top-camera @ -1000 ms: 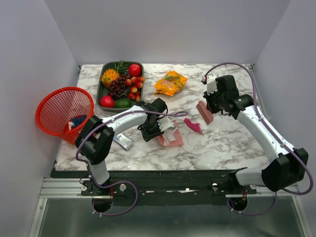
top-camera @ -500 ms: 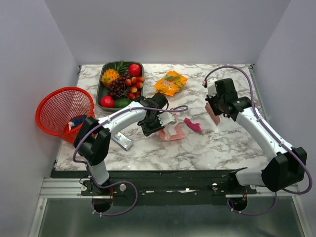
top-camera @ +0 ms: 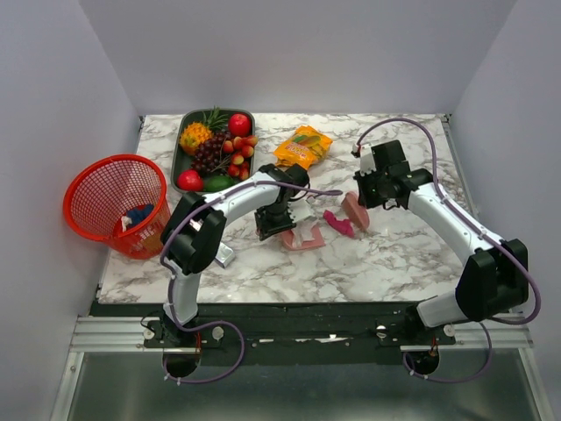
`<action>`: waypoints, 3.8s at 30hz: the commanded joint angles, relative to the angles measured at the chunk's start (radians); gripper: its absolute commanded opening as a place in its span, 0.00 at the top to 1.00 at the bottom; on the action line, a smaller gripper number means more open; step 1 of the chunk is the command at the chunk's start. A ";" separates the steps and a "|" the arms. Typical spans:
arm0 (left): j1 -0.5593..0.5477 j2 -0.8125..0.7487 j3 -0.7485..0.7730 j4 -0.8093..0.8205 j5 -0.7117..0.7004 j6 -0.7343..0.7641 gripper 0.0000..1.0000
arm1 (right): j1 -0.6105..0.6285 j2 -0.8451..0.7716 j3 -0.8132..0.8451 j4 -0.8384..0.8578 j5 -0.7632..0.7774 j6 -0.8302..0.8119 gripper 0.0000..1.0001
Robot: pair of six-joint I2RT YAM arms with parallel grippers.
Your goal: Sweep away the paper scraps from the table
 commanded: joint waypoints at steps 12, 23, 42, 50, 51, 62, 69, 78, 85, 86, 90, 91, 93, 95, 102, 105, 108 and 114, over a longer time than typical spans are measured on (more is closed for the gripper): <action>-0.034 0.101 0.186 0.051 0.114 -0.010 1.00 | -0.002 0.027 0.036 0.071 -0.186 0.199 0.99; 0.007 -0.055 -0.043 0.217 0.156 0.015 1.00 | -0.043 -0.099 0.022 0.005 0.092 -0.016 0.99; 0.078 -0.258 -0.084 0.241 0.215 -0.007 1.00 | -0.119 -0.111 -0.049 0.031 0.043 0.022 1.00; 0.176 -0.359 0.018 0.117 0.202 0.008 1.00 | -0.119 -0.101 -0.056 0.045 -0.007 0.042 0.99; 0.205 -0.365 0.029 0.093 0.200 0.013 1.00 | -0.119 -0.095 -0.056 0.046 -0.010 0.045 0.99; 0.435 -0.413 0.239 -0.089 0.139 0.042 1.00 | -0.119 -0.070 -0.055 0.063 -0.034 0.070 1.00; 0.522 -0.483 0.252 -0.144 0.097 -0.010 1.00 | -0.119 -0.056 -0.062 0.066 -0.068 0.100 0.99; 0.633 -0.643 0.166 -0.182 -0.074 0.001 1.00 | -0.119 -0.027 -0.069 0.059 -0.111 0.150 0.99; 0.696 -0.718 0.175 -0.248 -0.212 0.018 1.00 | -0.119 0.025 -0.020 0.052 -0.134 0.169 0.99; 0.703 -0.723 0.184 -0.259 -0.220 0.018 1.00 | -0.119 0.036 -0.013 0.051 -0.137 0.171 0.99; 0.791 -0.738 0.201 -0.312 -0.274 0.030 1.00 | -0.119 0.054 0.004 0.048 -0.148 0.180 1.00; 0.815 -0.741 0.206 -0.322 -0.286 0.039 1.00 | -0.119 0.056 0.007 0.049 -0.149 0.182 0.99; 0.881 -0.741 0.224 -0.332 -0.288 0.064 1.00 | -0.119 0.063 0.011 0.046 -0.154 0.185 0.99; 0.985 -0.738 0.241 -0.343 -0.279 0.117 1.00 | -0.119 0.067 0.014 0.045 -0.160 0.188 0.99; 1.207 -0.709 0.313 -0.354 -0.289 0.415 1.00 | -0.119 0.074 0.020 0.054 -0.166 0.194 0.99; 1.217 -0.704 0.325 -0.372 -0.352 0.606 1.00 | -0.119 0.071 0.017 0.063 -0.168 0.193 1.00; 1.221 -0.701 0.331 -0.357 -0.450 0.804 1.00 | -0.119 0.065 0.008 0.072 -0.169 0.193 1.00; 1.222 -0.658 0.342 -0.288 -0.617 1.051 1.00 | -0.119 0.037 -0.030 0.083 -0.163 0.185 0.99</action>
